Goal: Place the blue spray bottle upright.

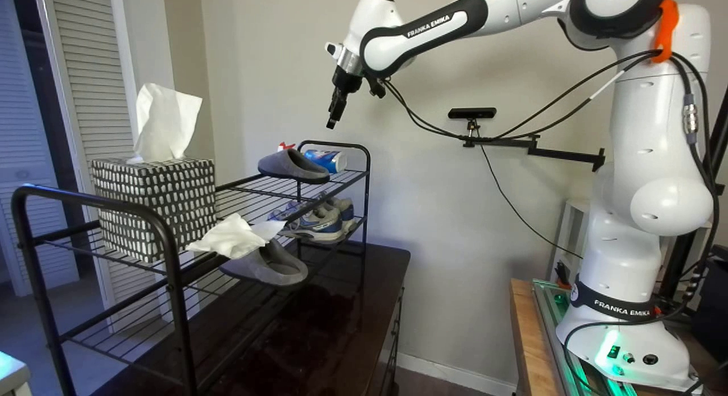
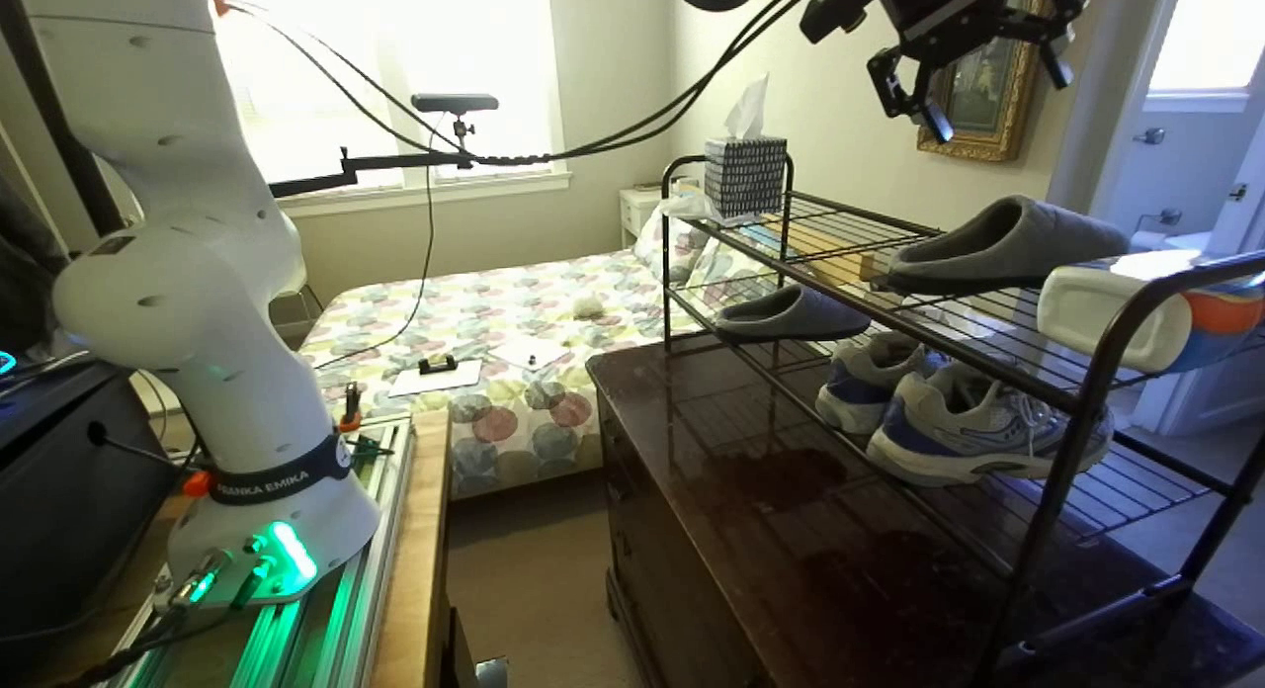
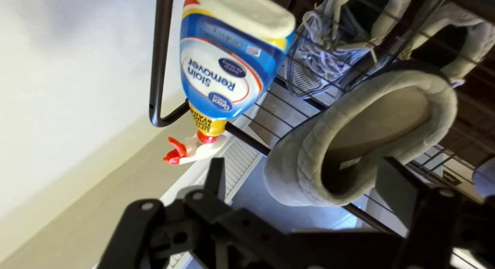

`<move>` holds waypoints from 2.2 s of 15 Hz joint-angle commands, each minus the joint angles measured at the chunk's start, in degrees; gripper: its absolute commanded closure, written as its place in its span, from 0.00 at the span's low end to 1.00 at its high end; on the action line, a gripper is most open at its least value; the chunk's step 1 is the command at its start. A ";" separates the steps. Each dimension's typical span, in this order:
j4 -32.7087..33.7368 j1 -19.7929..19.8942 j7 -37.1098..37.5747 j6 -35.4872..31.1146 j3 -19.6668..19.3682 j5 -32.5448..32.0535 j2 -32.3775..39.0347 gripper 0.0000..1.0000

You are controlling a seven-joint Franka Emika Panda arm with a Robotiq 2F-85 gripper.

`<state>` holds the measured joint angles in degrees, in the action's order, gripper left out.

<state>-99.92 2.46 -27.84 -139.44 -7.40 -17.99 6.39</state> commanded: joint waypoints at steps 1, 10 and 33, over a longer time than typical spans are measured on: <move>14.23 -0.16 5.86 4.19 0.48 -6.52 11.02 0.00; 18.03 -0.15 7.97 8.57 0.86 -8.27 14.88 0.00; 50.00 -4.92 29.12 7.03 -8.39 -14.97 42.85 0.00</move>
<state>-59.66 -2.22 1.19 -135.28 -14.48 -31.91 41.73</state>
